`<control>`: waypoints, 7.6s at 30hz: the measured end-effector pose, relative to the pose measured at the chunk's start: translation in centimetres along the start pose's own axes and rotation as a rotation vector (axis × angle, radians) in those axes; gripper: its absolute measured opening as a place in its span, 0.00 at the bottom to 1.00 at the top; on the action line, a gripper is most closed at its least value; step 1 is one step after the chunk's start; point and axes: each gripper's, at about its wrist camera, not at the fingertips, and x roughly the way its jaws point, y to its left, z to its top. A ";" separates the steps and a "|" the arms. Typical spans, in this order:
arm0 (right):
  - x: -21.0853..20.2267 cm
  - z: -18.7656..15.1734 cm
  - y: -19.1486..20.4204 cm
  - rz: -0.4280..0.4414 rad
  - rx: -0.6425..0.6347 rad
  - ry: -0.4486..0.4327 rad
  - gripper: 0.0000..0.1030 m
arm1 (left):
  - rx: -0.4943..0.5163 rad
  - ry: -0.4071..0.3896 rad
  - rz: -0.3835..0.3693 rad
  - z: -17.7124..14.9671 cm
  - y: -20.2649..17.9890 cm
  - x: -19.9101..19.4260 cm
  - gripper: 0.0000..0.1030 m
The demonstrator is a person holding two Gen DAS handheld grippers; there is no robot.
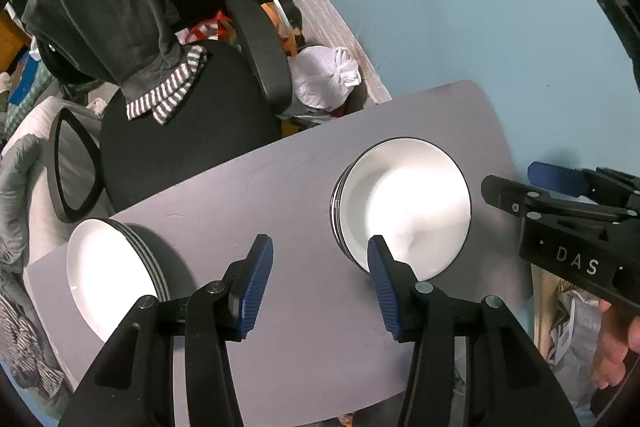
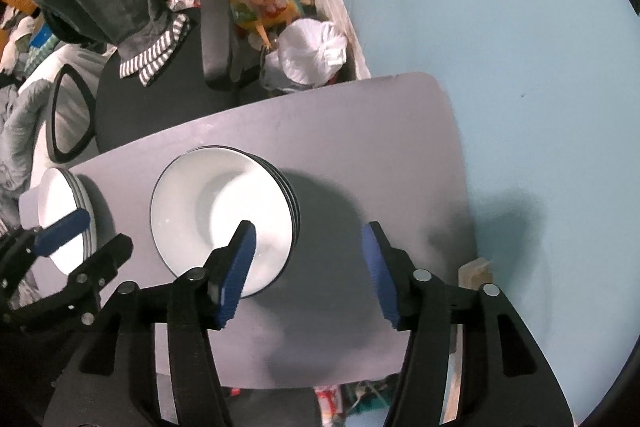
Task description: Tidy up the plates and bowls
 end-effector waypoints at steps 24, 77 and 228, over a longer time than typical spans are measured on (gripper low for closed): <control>-3.1 -3.1 0.2 0.000 -0.046 -0.082 0.58 | -0.020 -0.024 -0.007 -2.1 0.4 -2.1 0.62; 7.8 1.6 -2.6 0.171 -0.045 0.082 0.58 | -0.200 0.163 -0.094 1.5 1.5 8.5 0.72; 3.8 -0.1 22.7 0.218 -0.323 0.154 0.15 | -0.528 -0.016 -0.114 -8.2 20.6 -2.5 0.19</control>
